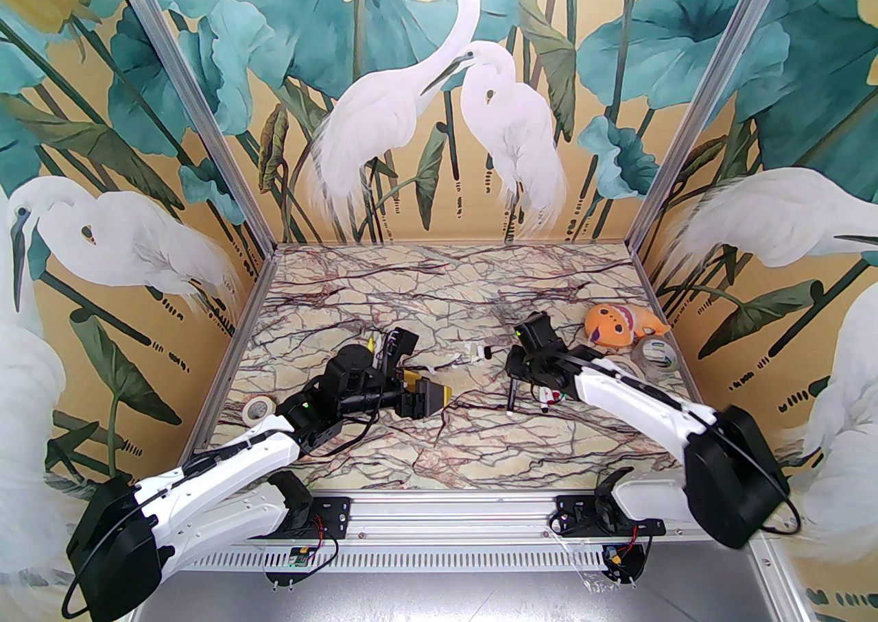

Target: Open the pen caps

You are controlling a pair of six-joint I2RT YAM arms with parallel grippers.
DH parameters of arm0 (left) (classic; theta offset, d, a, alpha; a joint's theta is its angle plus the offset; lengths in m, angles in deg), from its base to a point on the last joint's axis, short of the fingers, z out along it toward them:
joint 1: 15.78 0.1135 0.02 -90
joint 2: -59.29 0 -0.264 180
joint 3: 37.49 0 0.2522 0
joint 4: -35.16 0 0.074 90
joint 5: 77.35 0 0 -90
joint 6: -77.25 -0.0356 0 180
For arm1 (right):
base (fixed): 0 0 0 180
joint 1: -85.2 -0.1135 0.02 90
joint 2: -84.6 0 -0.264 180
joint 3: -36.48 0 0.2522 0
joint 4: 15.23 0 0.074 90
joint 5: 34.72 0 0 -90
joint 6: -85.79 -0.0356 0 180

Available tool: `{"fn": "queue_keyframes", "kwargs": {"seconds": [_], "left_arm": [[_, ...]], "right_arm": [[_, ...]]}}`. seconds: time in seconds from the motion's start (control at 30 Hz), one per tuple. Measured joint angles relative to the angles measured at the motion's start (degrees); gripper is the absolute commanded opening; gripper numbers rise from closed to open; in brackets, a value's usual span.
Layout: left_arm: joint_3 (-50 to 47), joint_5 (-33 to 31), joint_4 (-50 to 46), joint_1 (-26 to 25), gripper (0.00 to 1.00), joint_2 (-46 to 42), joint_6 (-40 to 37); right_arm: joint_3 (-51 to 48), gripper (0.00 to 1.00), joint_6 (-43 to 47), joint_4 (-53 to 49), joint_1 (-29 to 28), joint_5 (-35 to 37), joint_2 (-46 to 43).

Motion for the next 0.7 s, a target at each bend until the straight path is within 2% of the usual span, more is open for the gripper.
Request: {"fn": "queue_keyframes", "kwargs": {"seconds": [0.13, 0.3, 0.7], "left_arm": [[0.0, 2.38, 4.5, 0.0, 0.91, 2.78, 3.93], [0.07, 3.52, 8.72, 0.0, 0.86, 5.62, 8.61], [0.39, 4.96, 17.11, -0.02, 0.68, 7.26, 17.07]], "right_arm": [[0.0, 0.2, -0.52, 5.25, -2.89, -2.91, -4.33], [0.0, 0.19, -3.17, 15.02, -7.1, -5.68, -5.44], [-1.86, 0.18, -10.19, 34.34, -12.63, -8.81, -5.44]]}}
